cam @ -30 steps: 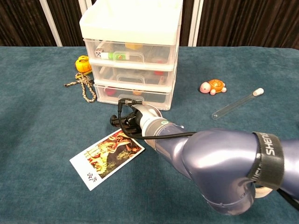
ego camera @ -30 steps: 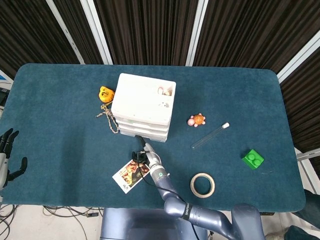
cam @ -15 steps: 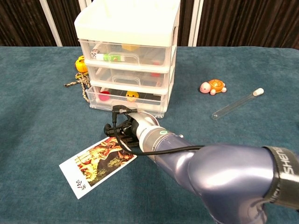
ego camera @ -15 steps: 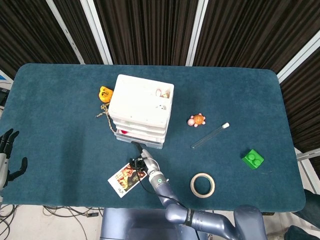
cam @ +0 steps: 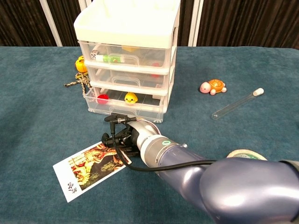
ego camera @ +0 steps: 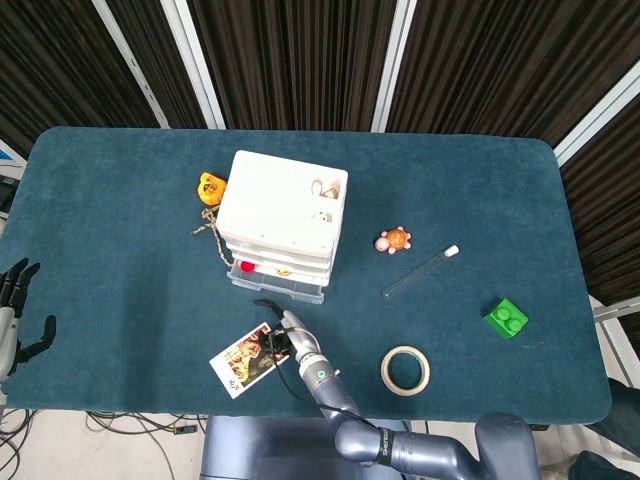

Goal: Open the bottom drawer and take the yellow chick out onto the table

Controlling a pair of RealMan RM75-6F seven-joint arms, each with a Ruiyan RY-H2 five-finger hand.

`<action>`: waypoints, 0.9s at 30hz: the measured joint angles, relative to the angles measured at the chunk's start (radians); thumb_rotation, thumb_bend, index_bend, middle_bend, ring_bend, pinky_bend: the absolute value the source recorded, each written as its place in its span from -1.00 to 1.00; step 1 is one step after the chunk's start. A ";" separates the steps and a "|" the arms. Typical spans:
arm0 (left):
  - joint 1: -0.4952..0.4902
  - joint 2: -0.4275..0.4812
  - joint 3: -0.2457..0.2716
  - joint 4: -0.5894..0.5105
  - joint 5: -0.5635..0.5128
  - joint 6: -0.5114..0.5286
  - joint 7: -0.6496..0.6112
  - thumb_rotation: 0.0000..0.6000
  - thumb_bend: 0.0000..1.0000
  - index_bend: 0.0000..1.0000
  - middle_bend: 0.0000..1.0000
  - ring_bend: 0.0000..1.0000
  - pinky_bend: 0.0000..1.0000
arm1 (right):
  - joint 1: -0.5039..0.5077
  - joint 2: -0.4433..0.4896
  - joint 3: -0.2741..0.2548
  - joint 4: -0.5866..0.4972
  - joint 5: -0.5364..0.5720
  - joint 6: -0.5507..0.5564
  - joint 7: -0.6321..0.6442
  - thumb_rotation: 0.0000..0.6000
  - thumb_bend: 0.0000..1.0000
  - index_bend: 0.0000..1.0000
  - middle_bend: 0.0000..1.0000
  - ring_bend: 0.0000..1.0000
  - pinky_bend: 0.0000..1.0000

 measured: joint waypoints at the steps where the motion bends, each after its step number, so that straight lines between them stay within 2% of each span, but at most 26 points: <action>1: 0.000 0.000 0.000 0.000 -0.001 0.000 0.001 1.00 -0.07 -0.93 -1.00 -1.00 -1.00 | -0.003 0.003 -0.005 -0.004 -0.001 -0.001 -0.002 1.00 0.29 -0.67 1.00 1.00 1.00; 7: 0.000 0.000 -0.001 -0.001 -0.003 -0.002 0.002 1.00 -0.07 -0.93 -1.00 -1.00 -1.00 | -0.012 0.023 -0.017 -0.039 -0.017 -0.003 -0.012 1.00 0.29 -0.67 1.00 1.00 1.00; 21: 0.000 0.001 -0.002 -0.004 -0.008 -0.003 0.004 1.00 -0.07 -0.93 -1.00 -1.00 -1.00 | -0.062 0.114 -0.026 -0.226 -0.237 0.108 0.003 1.00 0.28 -0.67 1.00 1.00 1.00; 27: 0.000 0.002 -0.001 -0.004 -0.007 -0.004 0.000 1.00 -0.07 -0.93 -1.00 -1.00 -1.00 | -0.057 0.141 -0.025 -0.253 -0.250 0.144 -0.062 1.00 0.29 -0.72 1.00 1.00 1.00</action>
